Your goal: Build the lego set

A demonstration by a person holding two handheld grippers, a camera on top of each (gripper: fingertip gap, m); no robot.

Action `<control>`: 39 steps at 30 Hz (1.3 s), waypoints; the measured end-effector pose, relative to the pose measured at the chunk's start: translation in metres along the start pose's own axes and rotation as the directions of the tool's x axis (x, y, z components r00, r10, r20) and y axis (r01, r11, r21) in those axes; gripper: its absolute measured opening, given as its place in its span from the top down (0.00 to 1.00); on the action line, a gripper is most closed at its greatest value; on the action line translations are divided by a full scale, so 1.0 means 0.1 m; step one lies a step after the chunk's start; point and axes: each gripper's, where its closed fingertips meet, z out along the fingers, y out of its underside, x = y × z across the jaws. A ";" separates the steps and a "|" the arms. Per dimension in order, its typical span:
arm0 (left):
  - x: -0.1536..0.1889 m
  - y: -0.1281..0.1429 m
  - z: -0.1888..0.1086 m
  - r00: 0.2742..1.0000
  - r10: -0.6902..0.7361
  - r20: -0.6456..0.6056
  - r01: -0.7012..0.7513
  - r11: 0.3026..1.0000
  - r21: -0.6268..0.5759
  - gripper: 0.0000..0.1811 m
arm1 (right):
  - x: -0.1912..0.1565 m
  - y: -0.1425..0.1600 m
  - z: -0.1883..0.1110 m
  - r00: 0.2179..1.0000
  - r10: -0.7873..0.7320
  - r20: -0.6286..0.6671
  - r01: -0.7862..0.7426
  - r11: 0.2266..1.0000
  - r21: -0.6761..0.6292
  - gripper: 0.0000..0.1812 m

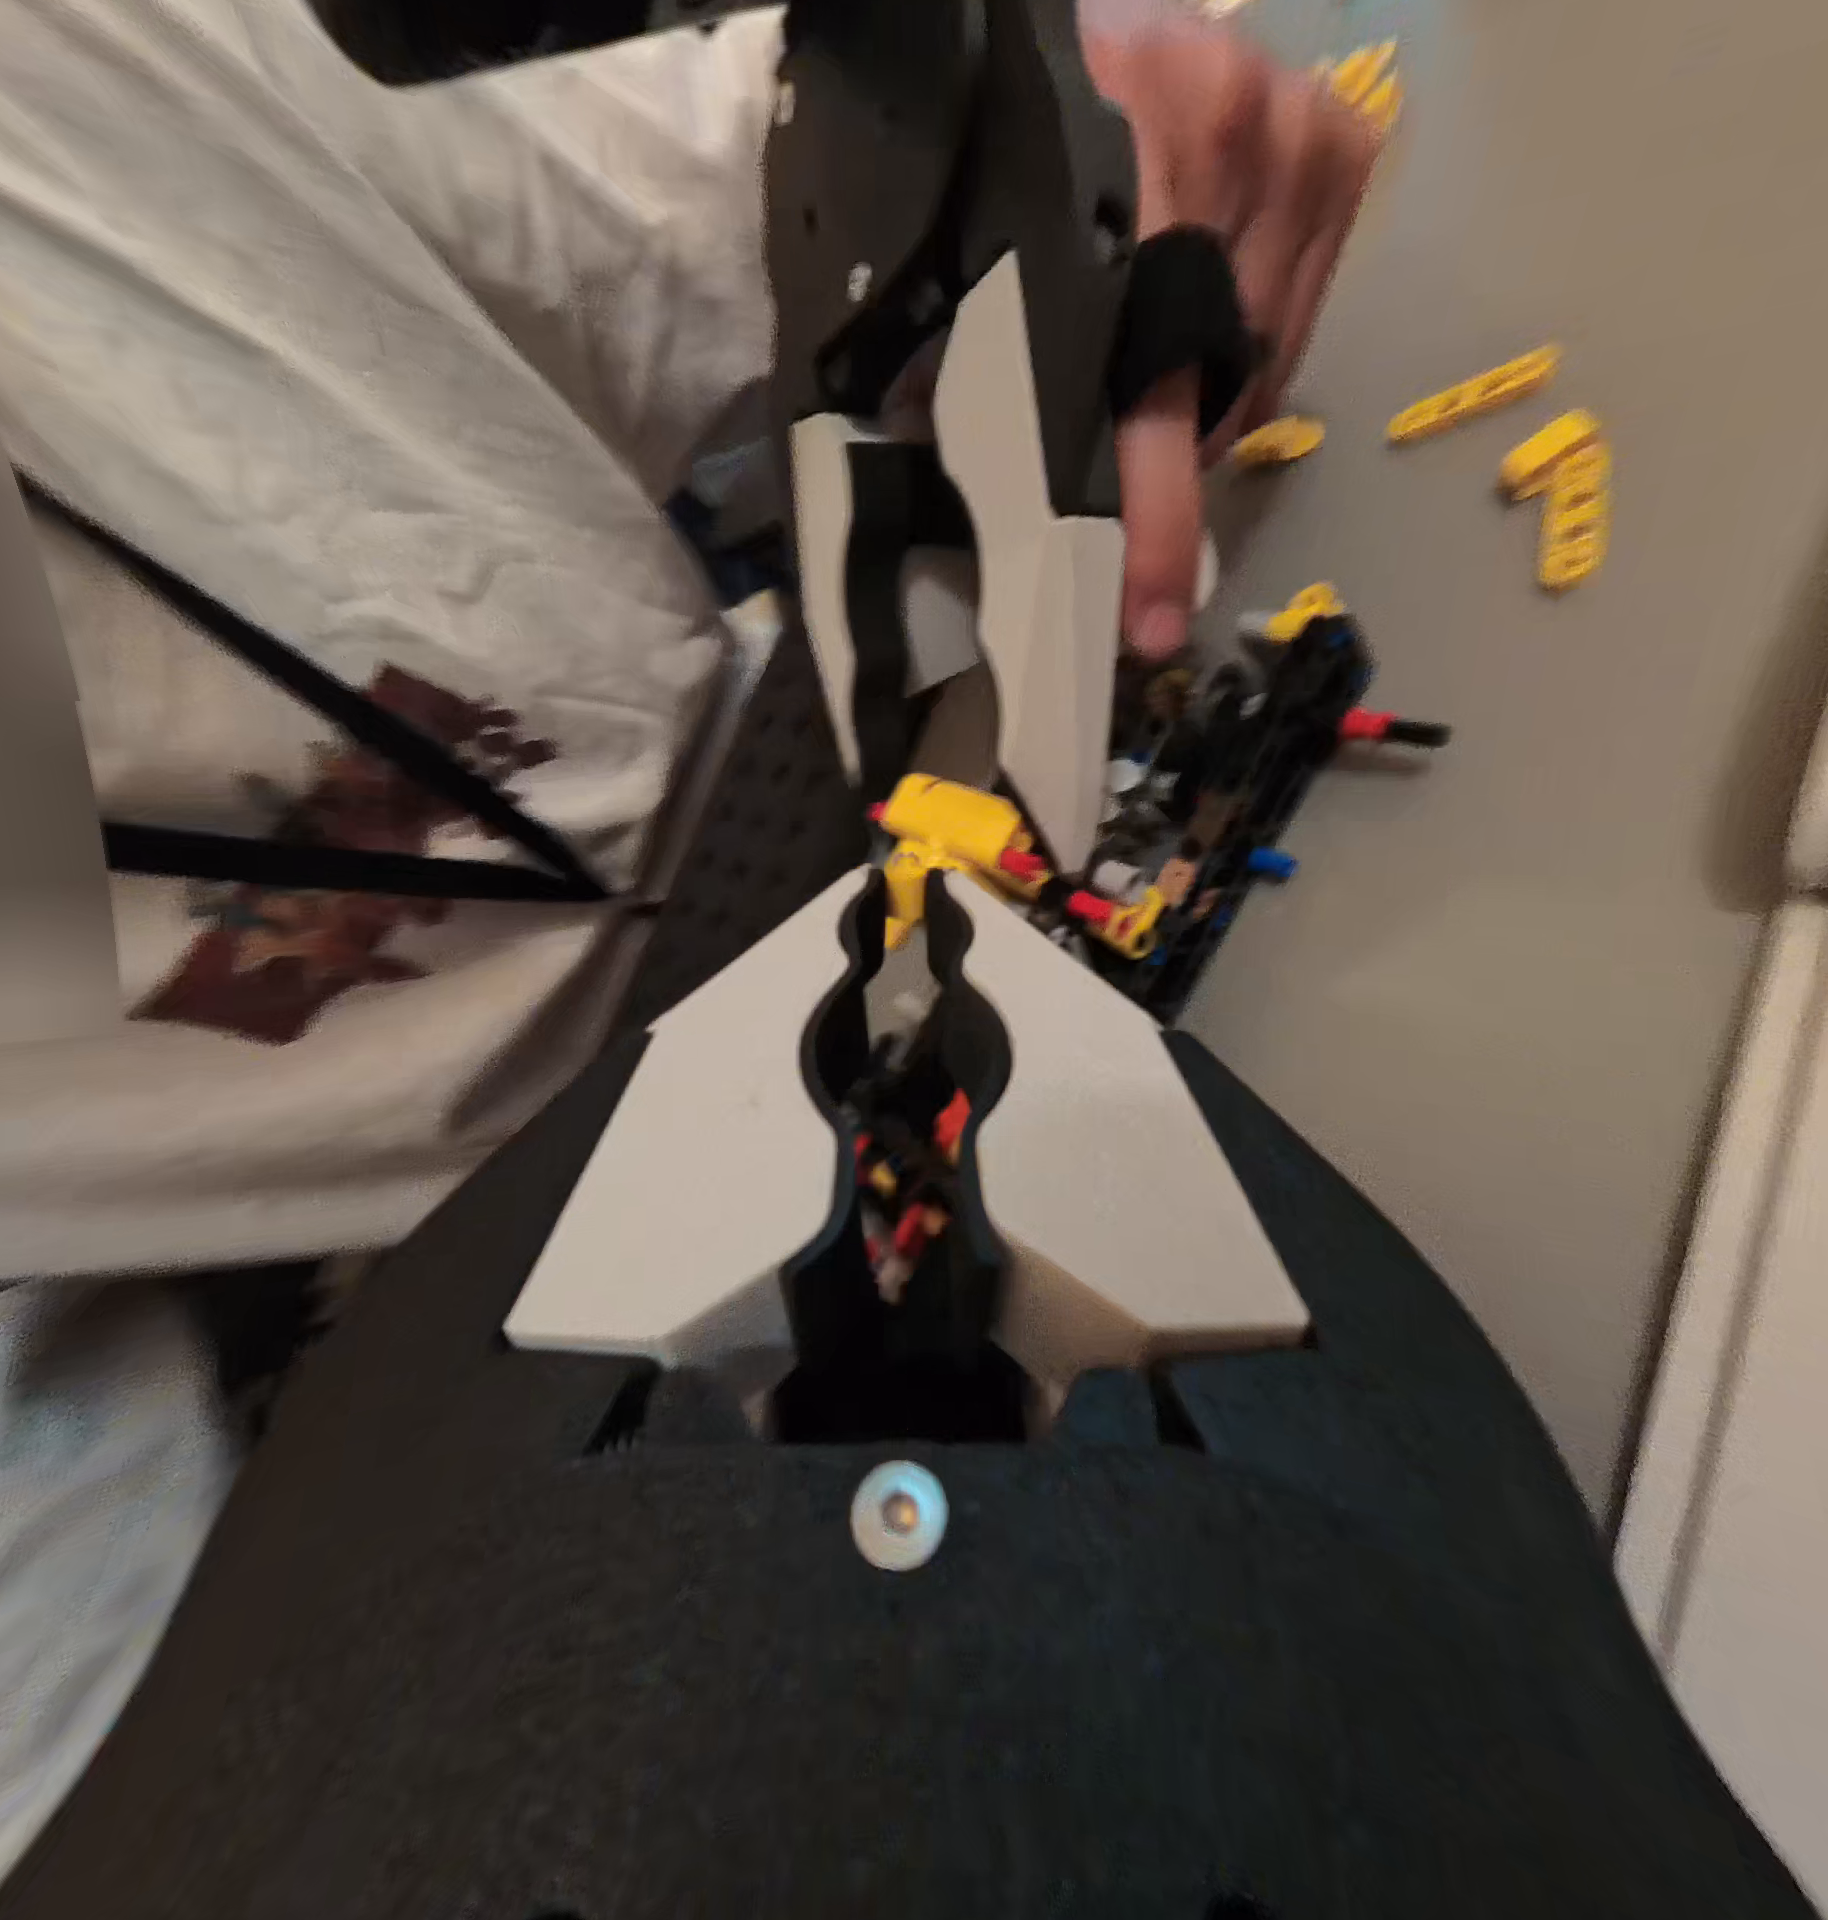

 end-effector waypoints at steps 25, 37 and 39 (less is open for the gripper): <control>-0.30 -0.43 -0.27 0.842 0.305 0.445 -0.339 0.941 -0.001 0.90 | -0.14 -0.32 -0.07 0.970 0.015 -0.244 0.121 0.837 0.534 0.97; -0.36 -0.44 -0.26 0.774 0.367 0.516 -0.401 0.915 -0.049 0.96 | -0.09 -0.27 -0.06 0.977 0.080 -0.198 0.042 0.837 0.546 0.97; -0.35 -0.44 -0.25 0.790 0.351 0.503 -0.387 0.921 -0.034 0.98 | -0.09 -0.26 -0.06 0.977 0.075 -0.199 0.047 0.837 0.545 0.97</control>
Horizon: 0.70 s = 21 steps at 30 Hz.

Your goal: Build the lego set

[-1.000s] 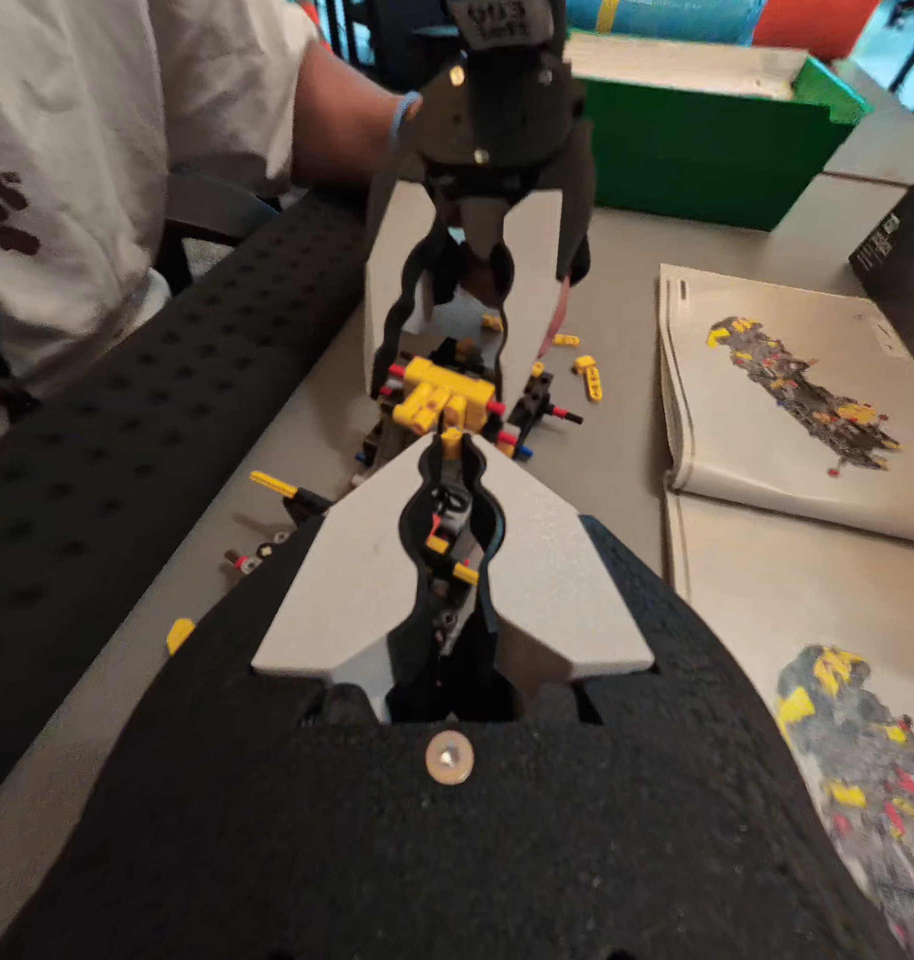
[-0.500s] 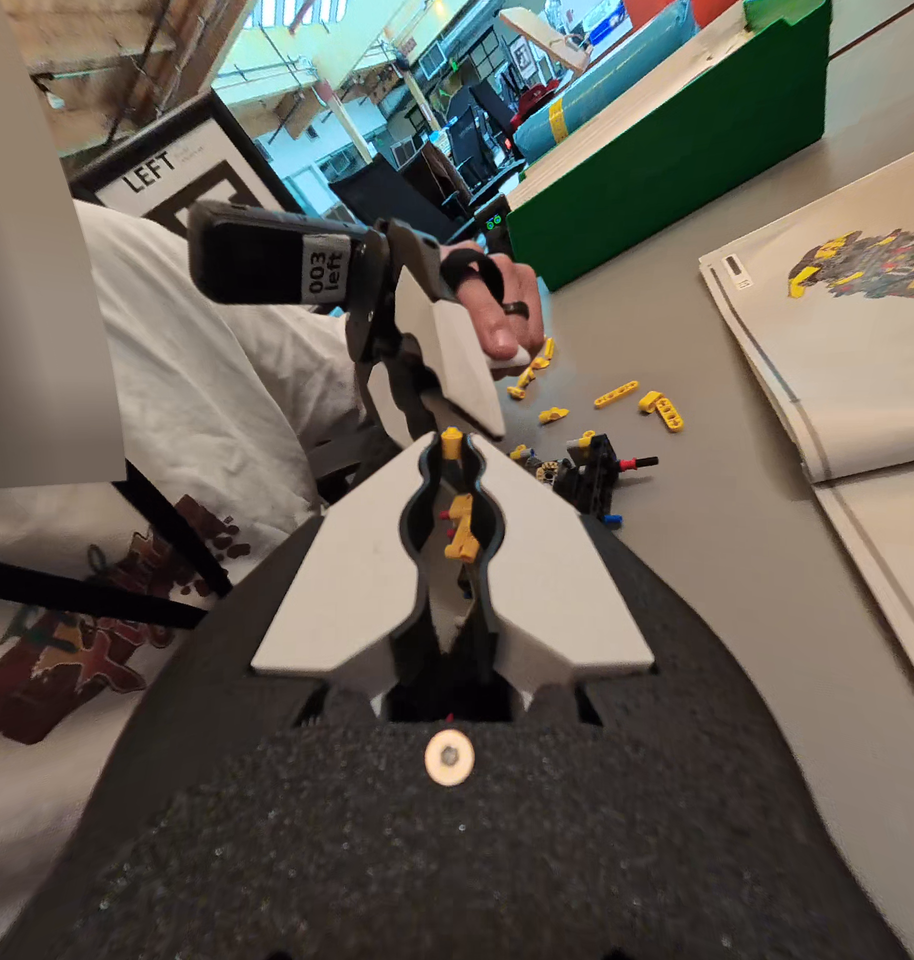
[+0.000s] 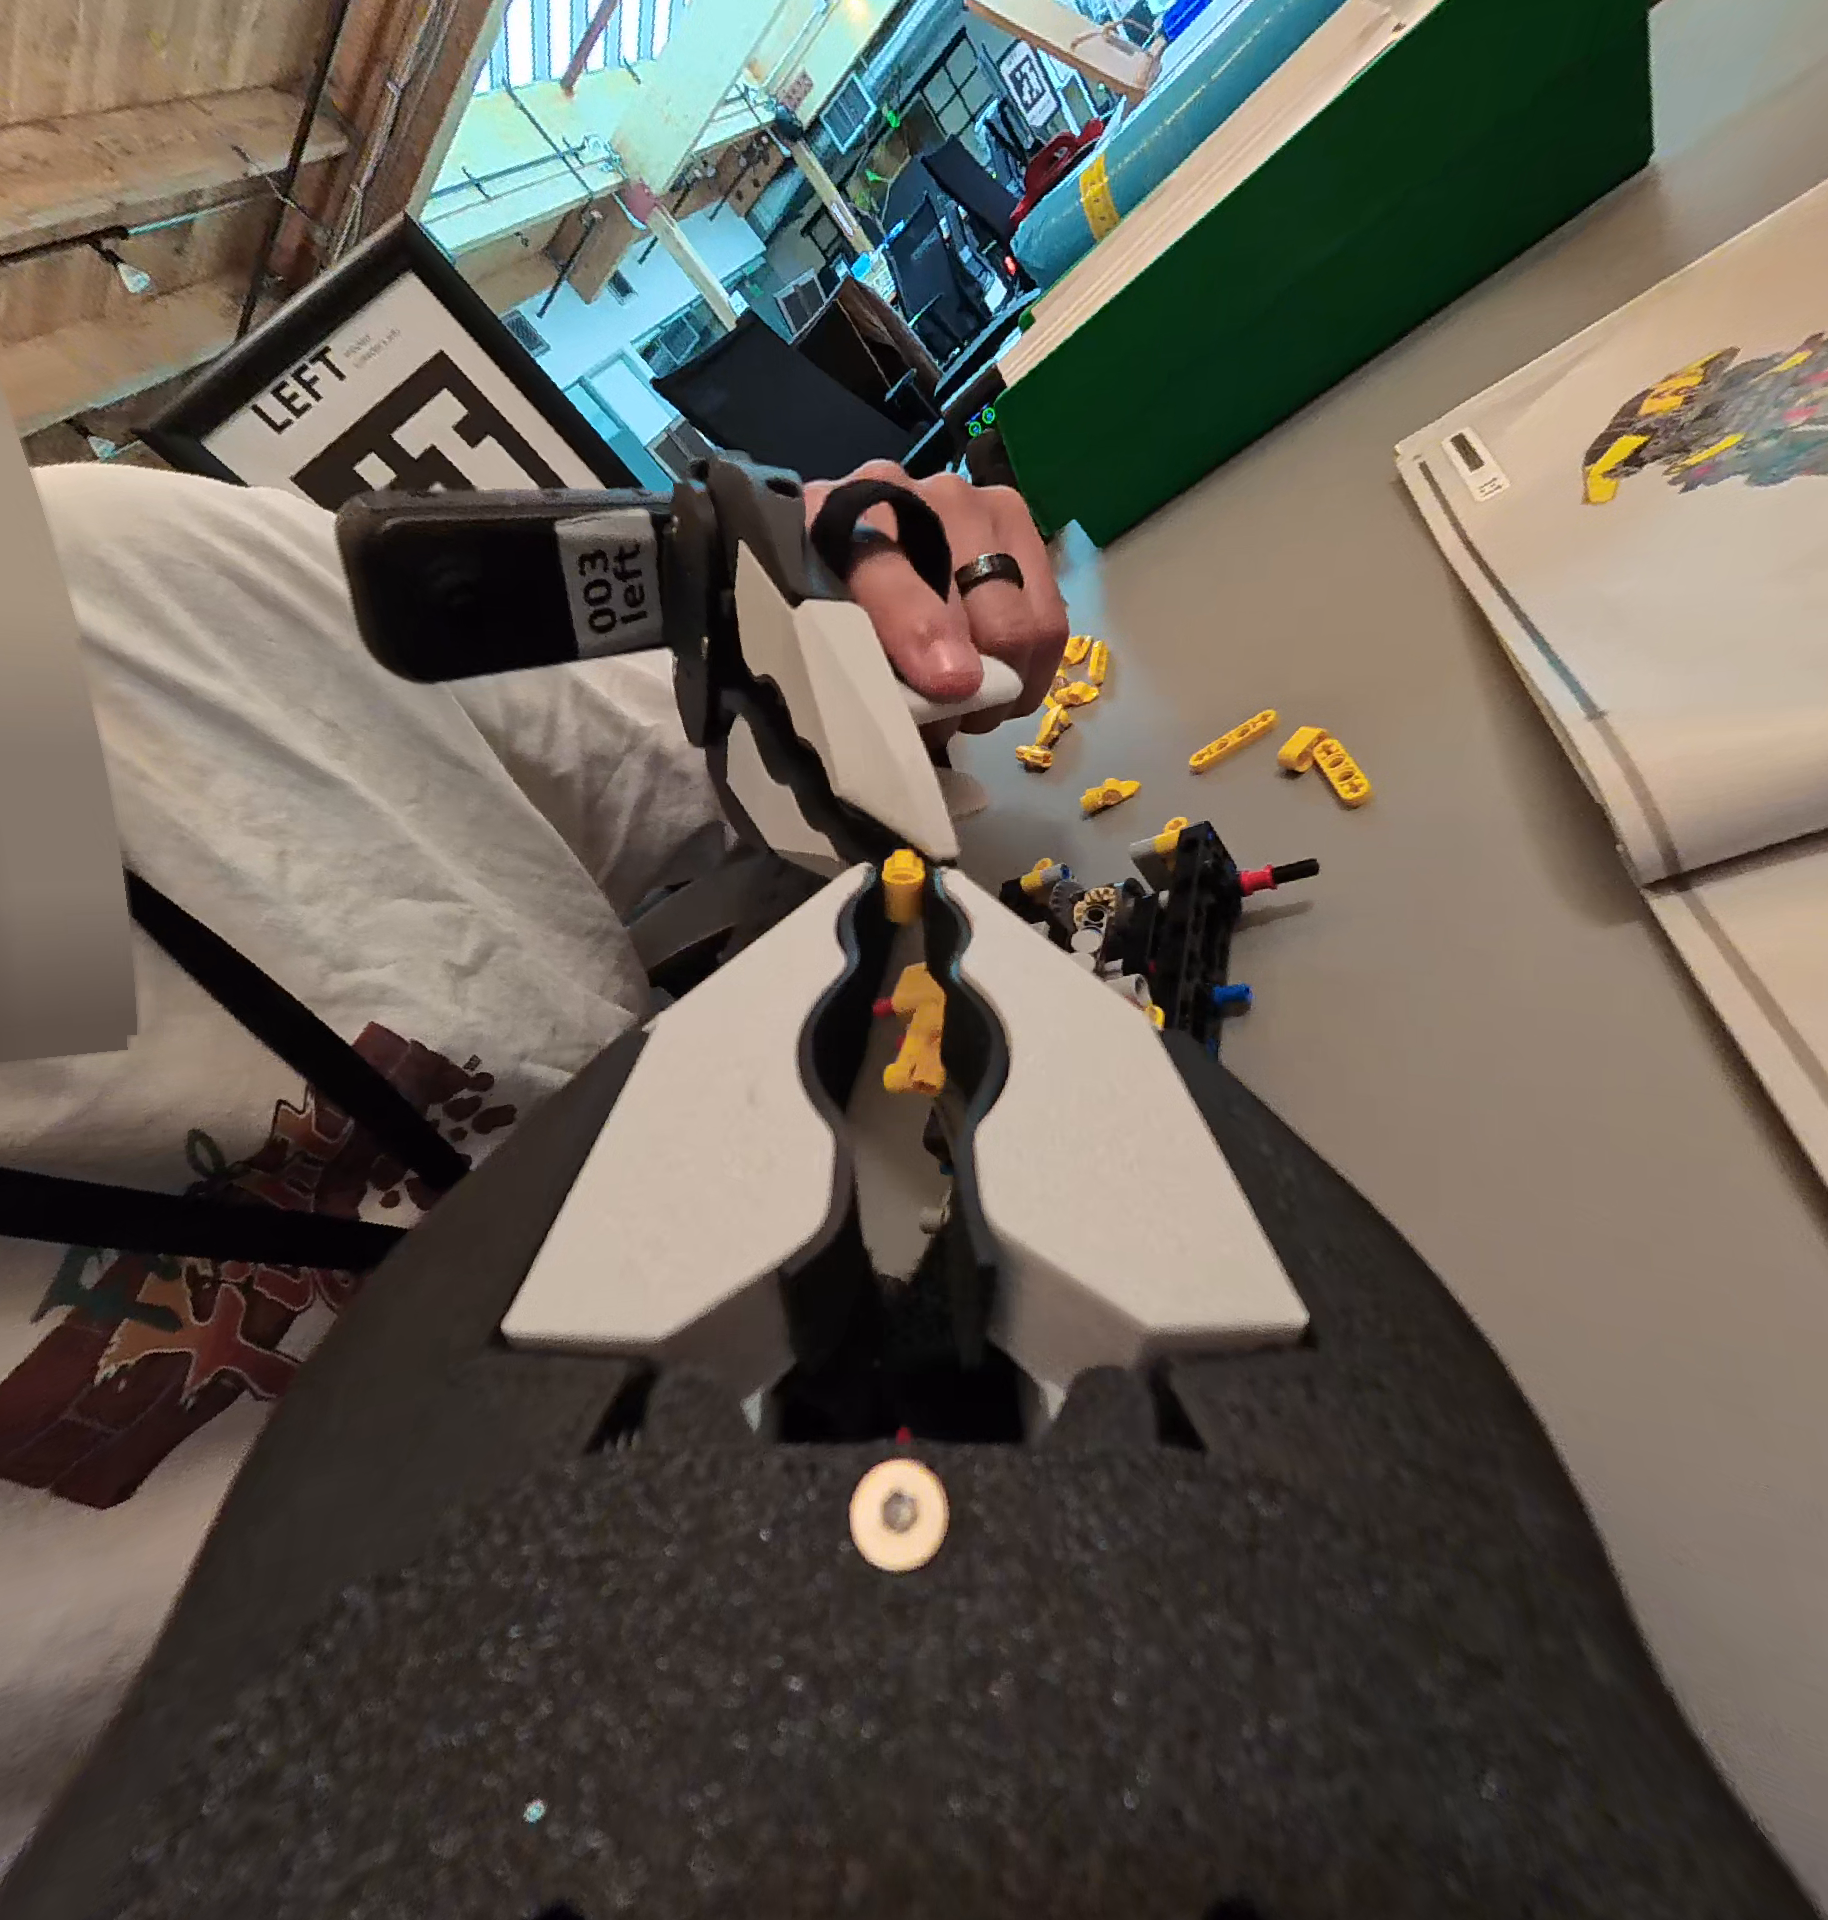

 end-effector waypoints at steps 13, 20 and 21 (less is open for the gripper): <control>0.12 0.00 -0.05 0.839 -0.435 -0.328 0.469 0.883 0.028 0.98 | 0.04 0.07 -0.10 0.726 -0.671 -0.149 0.659 0.741 -0.125 0.89; 0.19 -0.01 -0.06 0.813 -0.442 -0.378 0.484 0.875 0.018 0.98 | -0.04 0.12 -0.04 0.686 -0.718 -0.119 0.709 0.696 -0.117 0.94; 0.20 -0.01 -0.05 0.816 -0.438 -0.378 0.480 0.877 0.019 0.98 | -0.04 0.13 -0.04 0.692 -0.713 -0.114 0.703 0.701 -0.121 0.94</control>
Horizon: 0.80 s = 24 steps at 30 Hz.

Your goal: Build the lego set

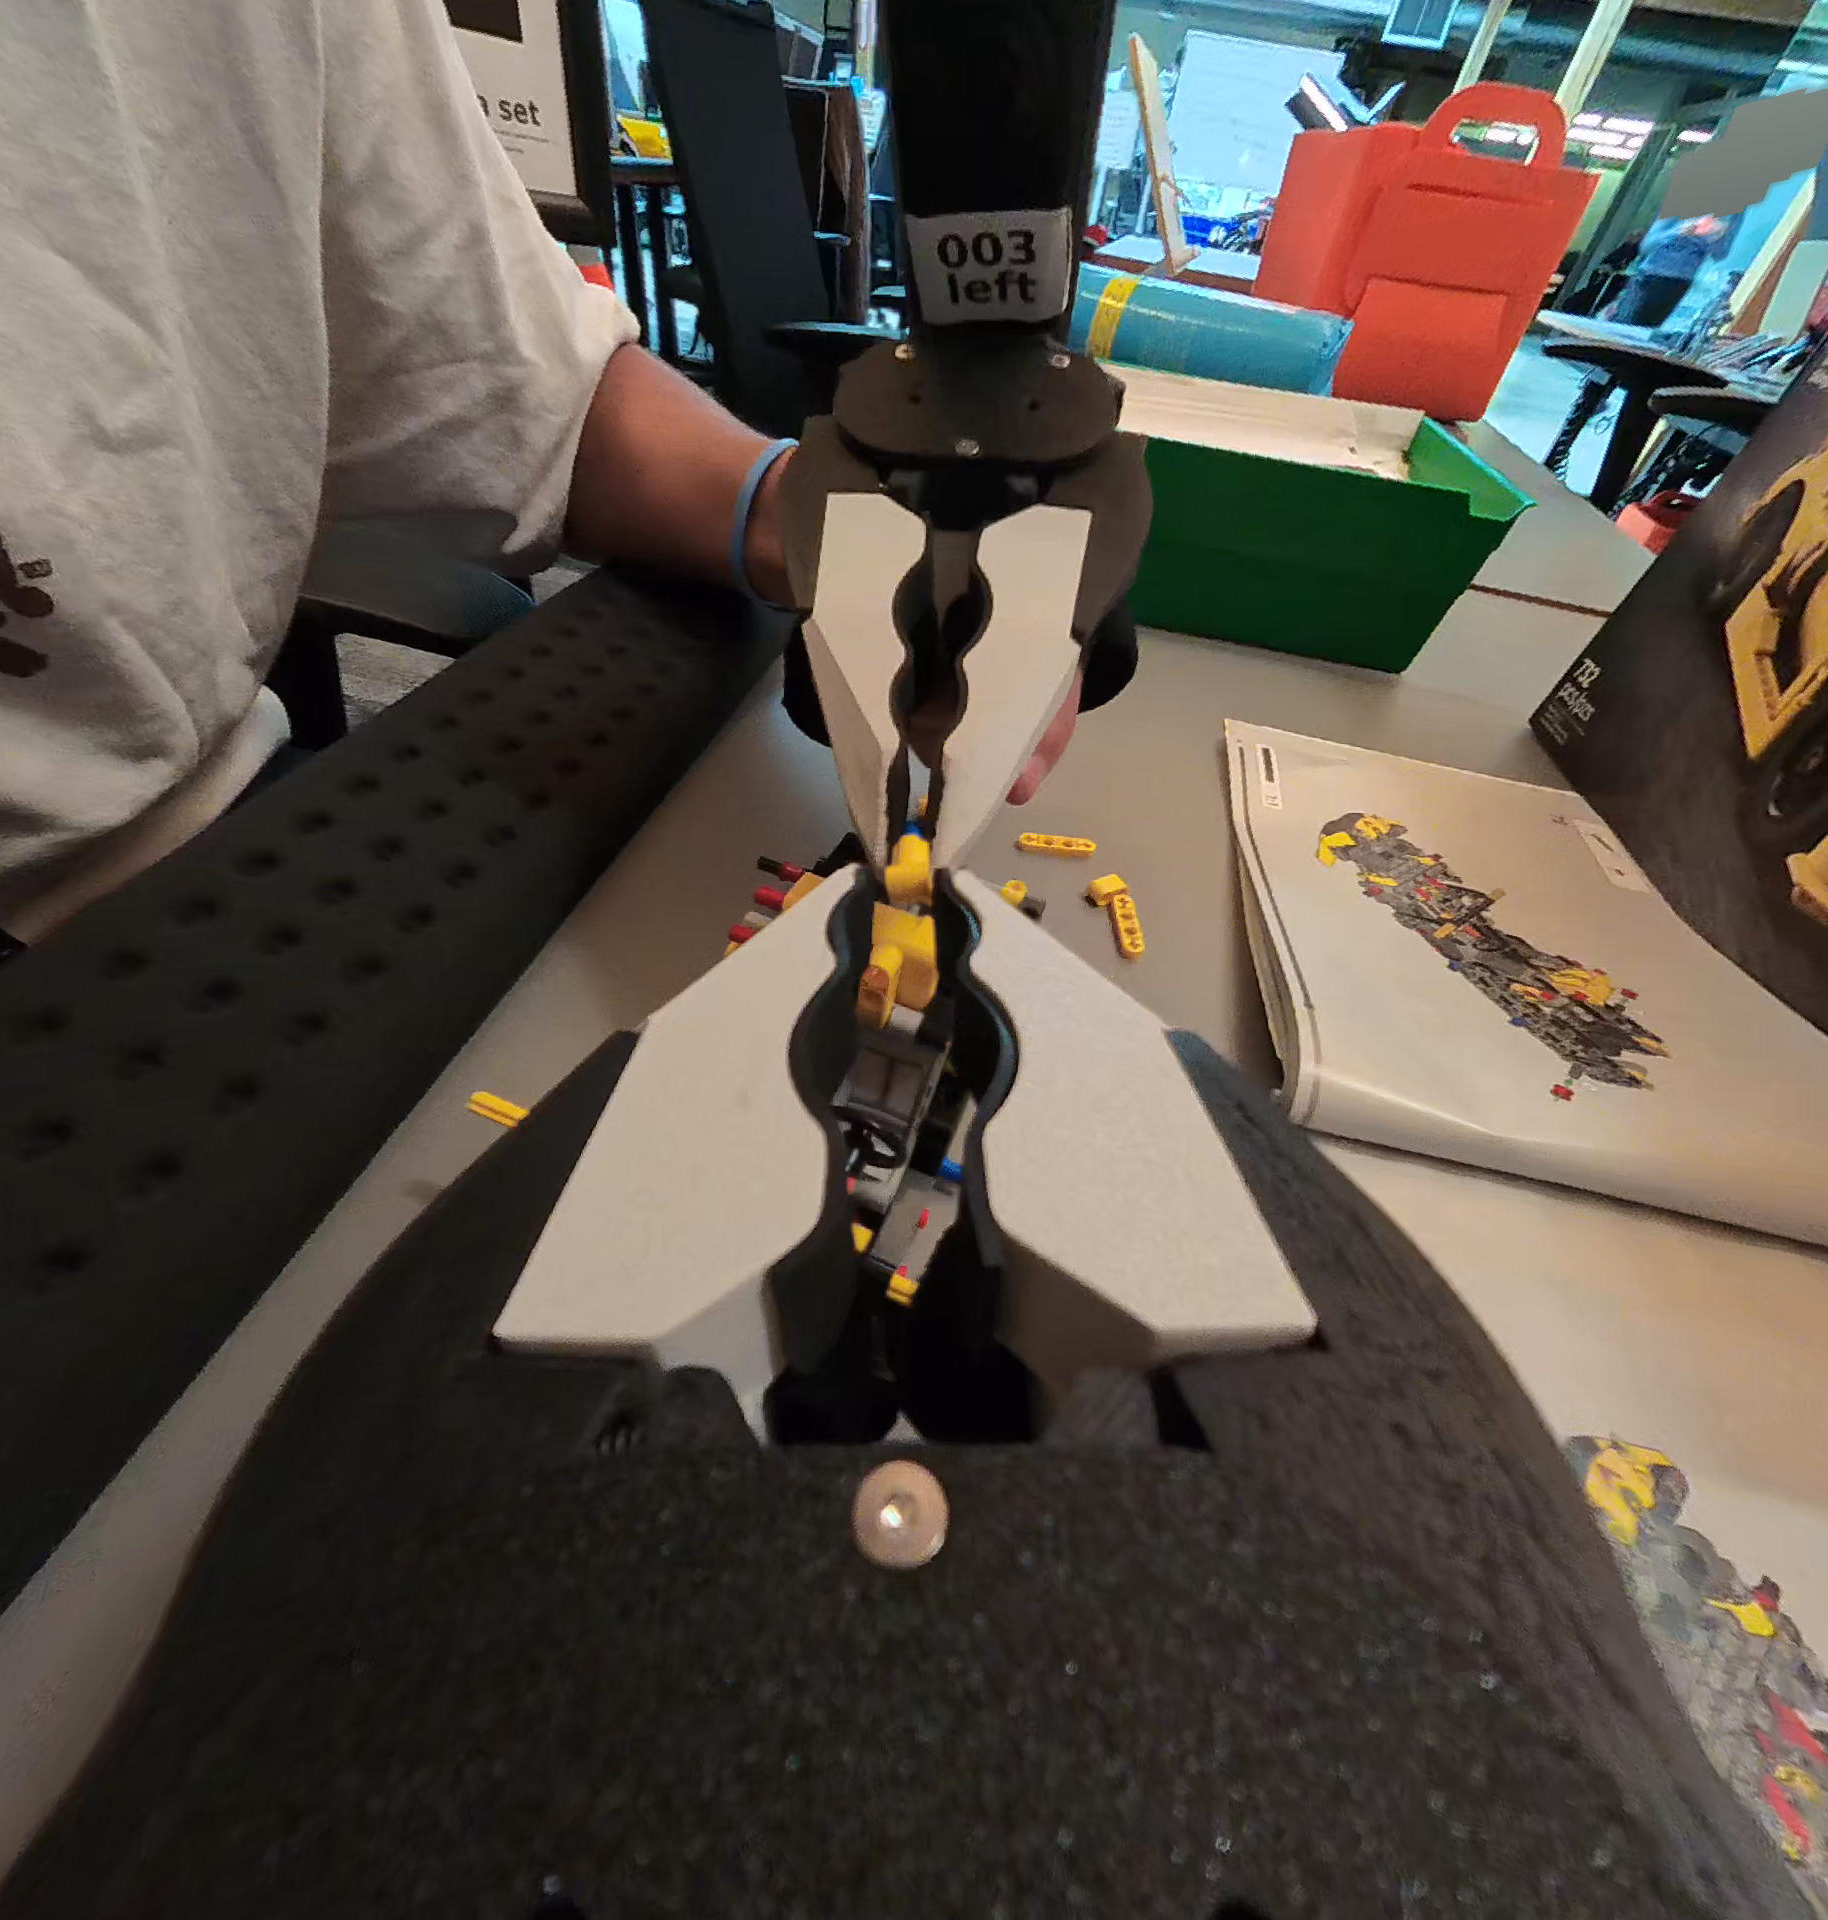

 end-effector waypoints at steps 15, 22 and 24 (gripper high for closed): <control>0.03 0.09 -0.07 0.993 -0.091 -0.071 0.088 0.995 -0.039 0.82 | -0.03 0.13 -0.01 0.994 -0.058 -0.088 0.041 0.982 -0.187 0.96; 0.10 0.29 -0.15 0.986 -0.091 -0.138 0.069 0.986 -0.152 0.70 | -0.10 0.34 -0.09 0.992 -0.020 -0.123 -0.013 0.966 -0.258 0.96; 0.14 0.33 -0.11 0.987 -0.076 -0.145 0.051 0.984 -0.169 0.69 | -0.11 0.32 -0.05 0.993 -0.008 -0.120 -0.021 0.972 -0.234 0.96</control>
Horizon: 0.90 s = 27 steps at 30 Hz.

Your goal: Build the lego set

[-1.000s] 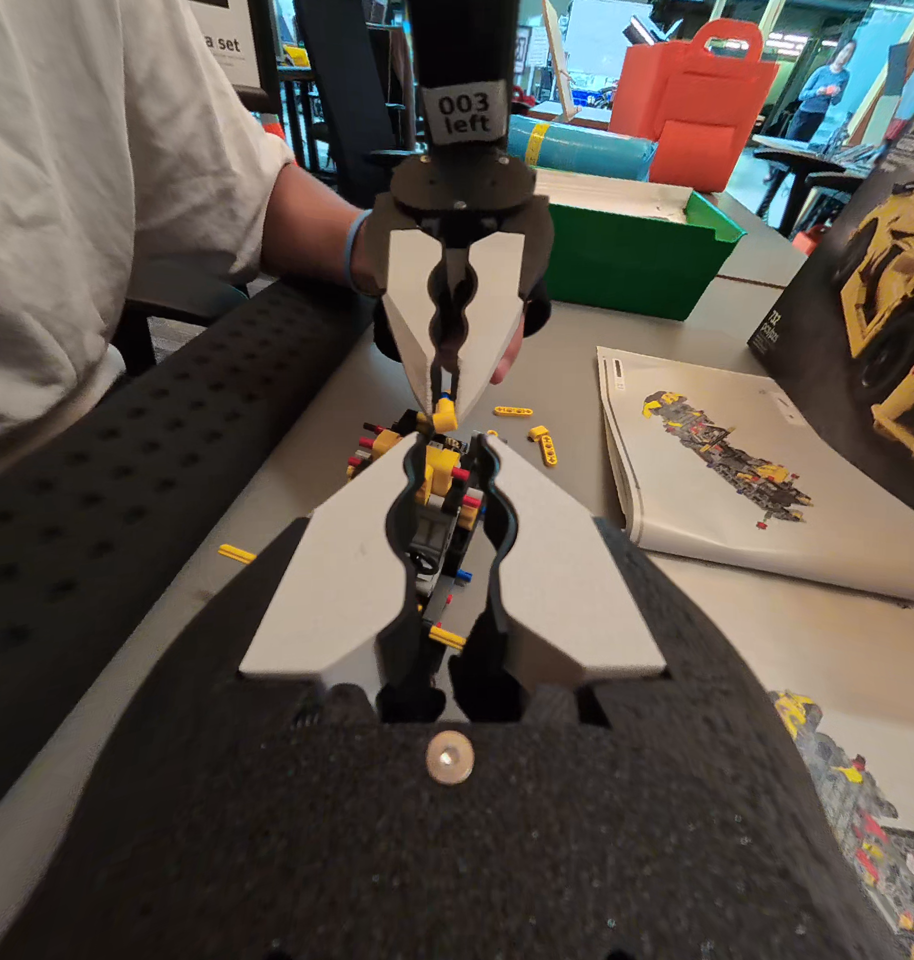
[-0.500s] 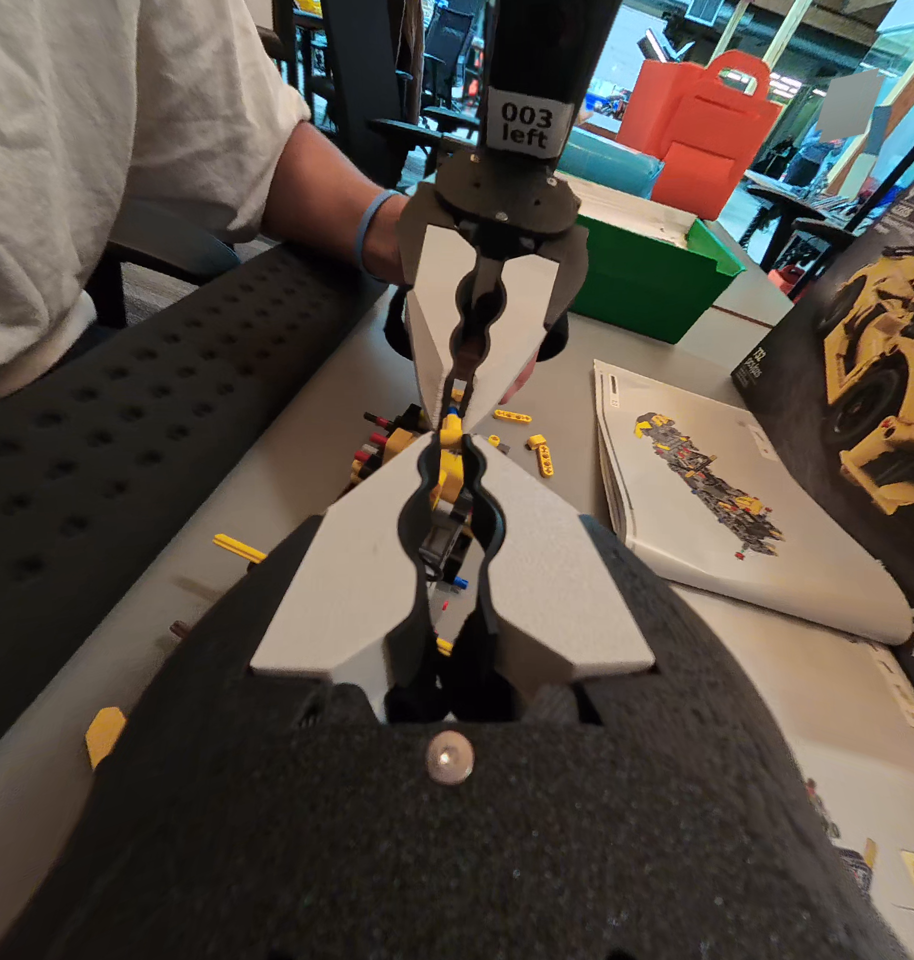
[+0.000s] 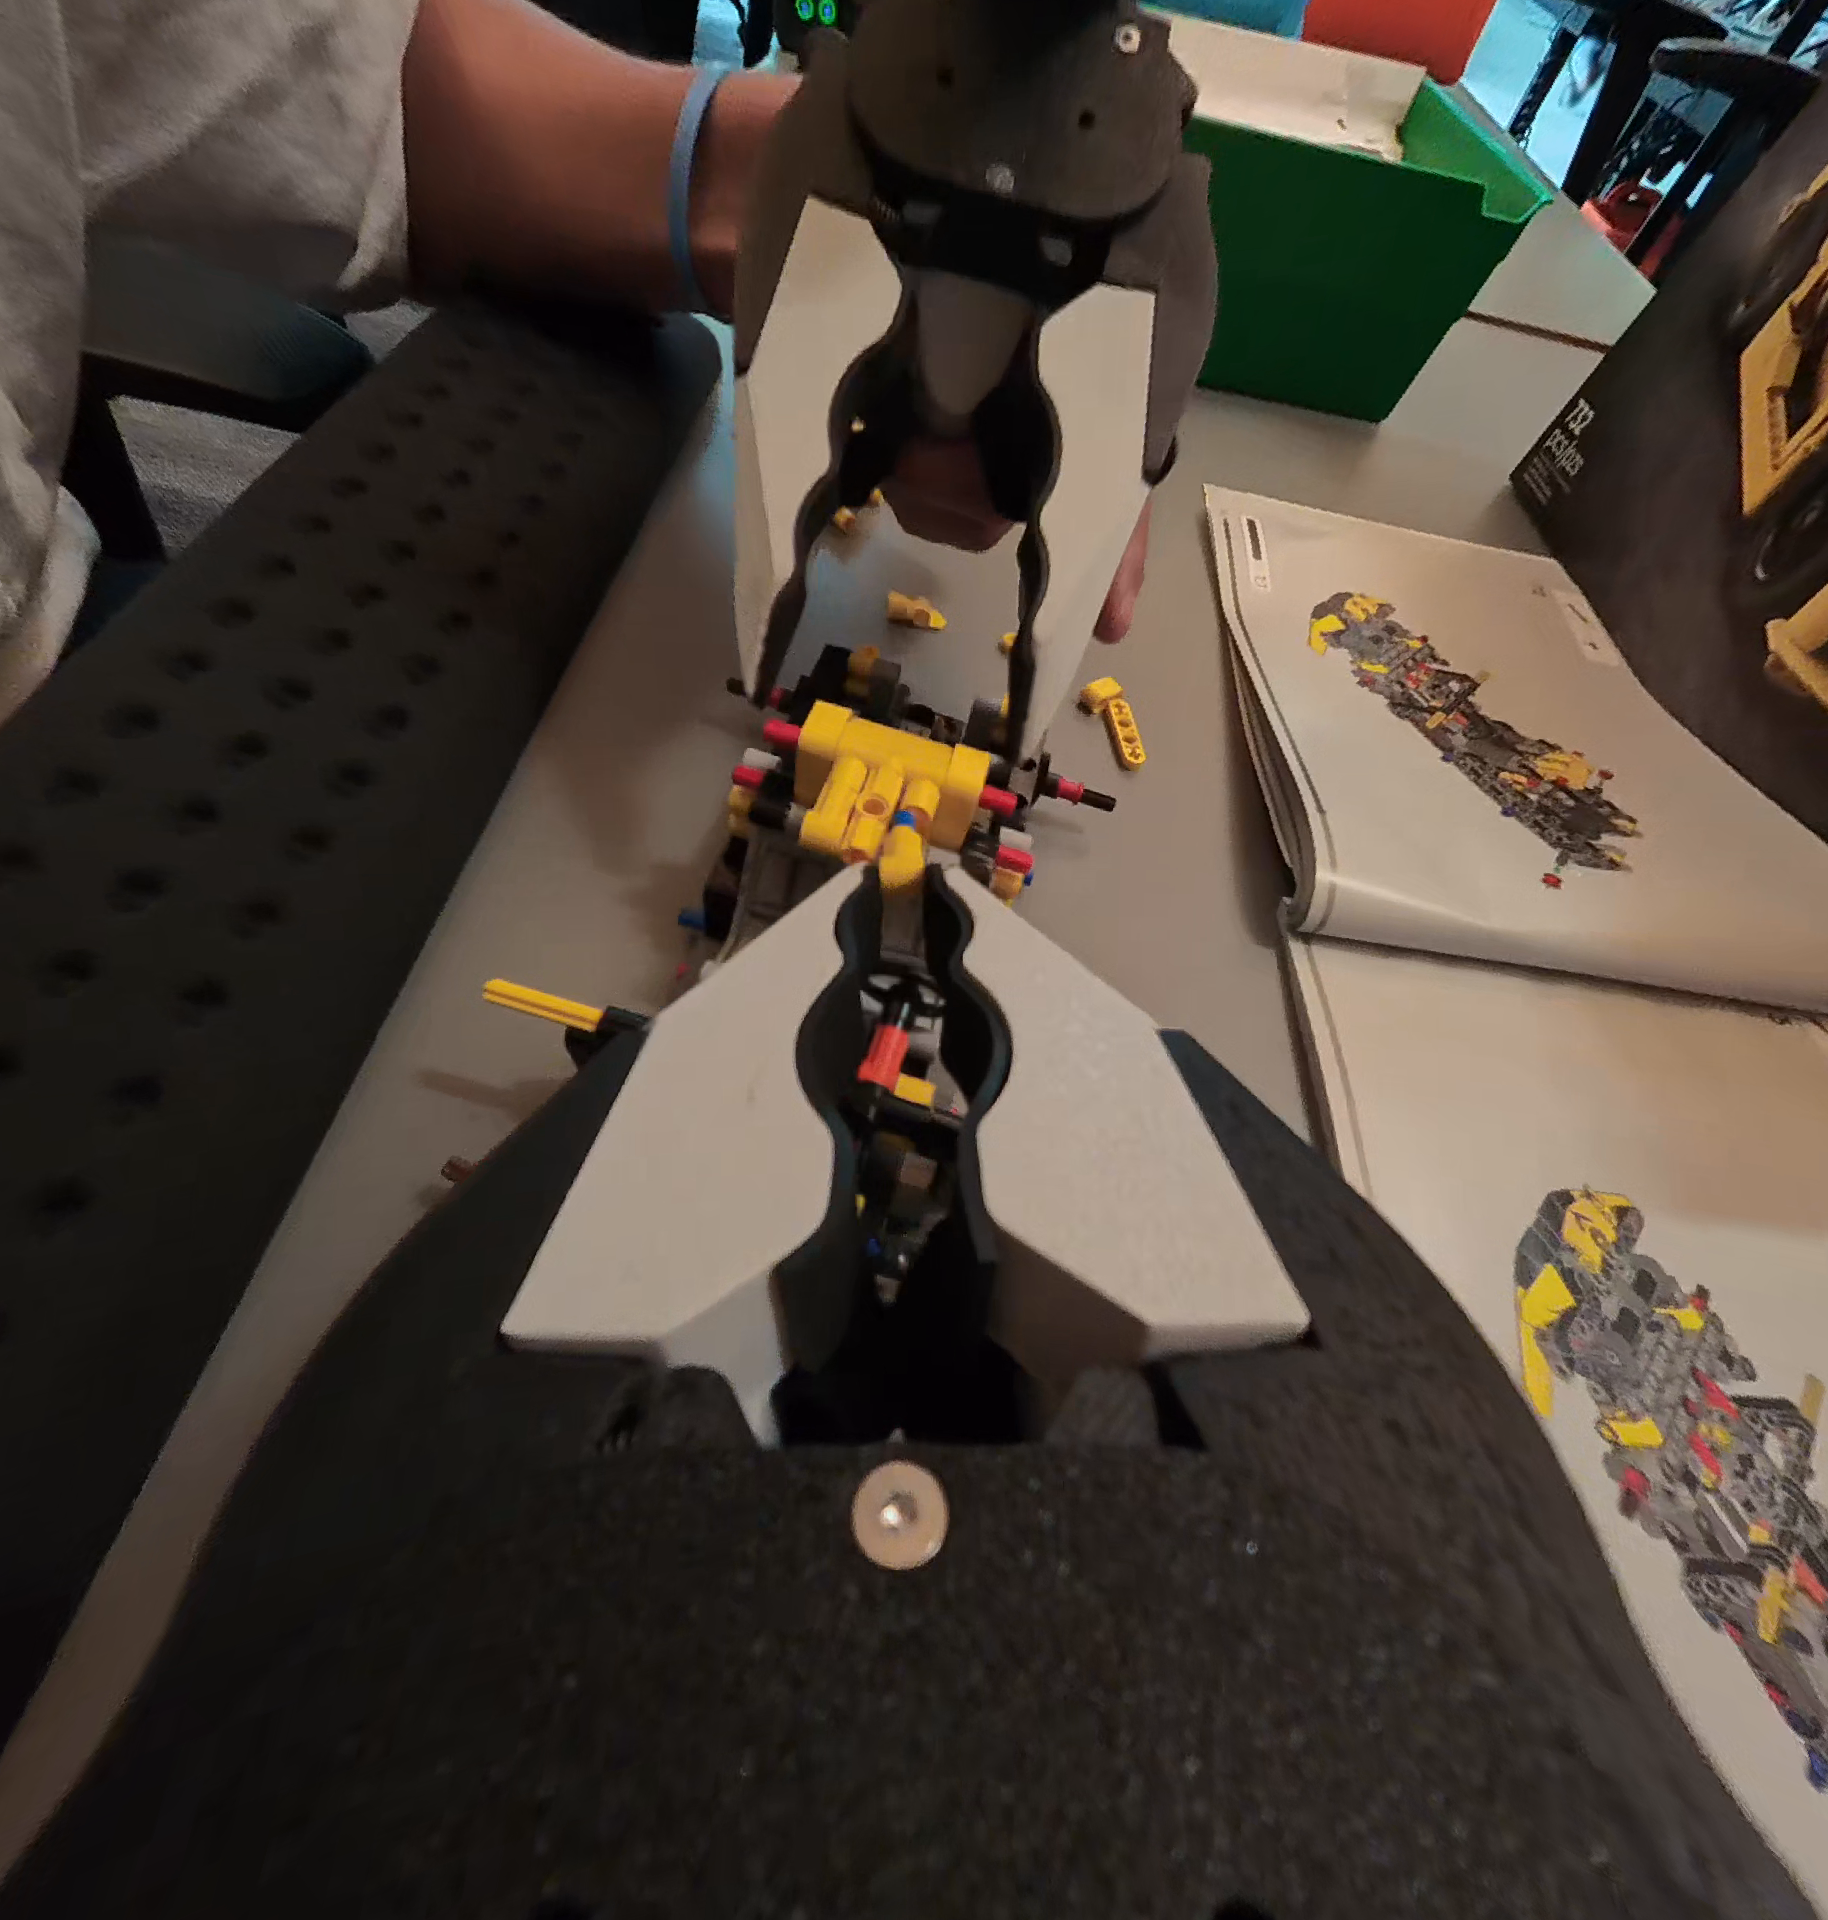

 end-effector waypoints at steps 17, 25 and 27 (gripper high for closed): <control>-0.01 0.03 0.14 0.998 0.049 0.043 -0.049 0.999 -0.009 0.72 | 0.03 0.02 0.07 0.998 0.011 -0.057 -0.010 1.000 0.013 0.96; 0.00 0.02 0.16 0.997 0.060 0.042 -0.060 0.998 -0.005 0.72 | 0.01 0.01 0.06 0.990 -0.109 -0.089 0.113 0.992 0.046 0.96; 0.00 0.02 0.16 0.997 0.062 0.044 -0.062 0.998 -0.006 0.72 | 0.01 0.02 0.06 0.996 -0.049 -0.068 0.051 0.998 0.033 0.96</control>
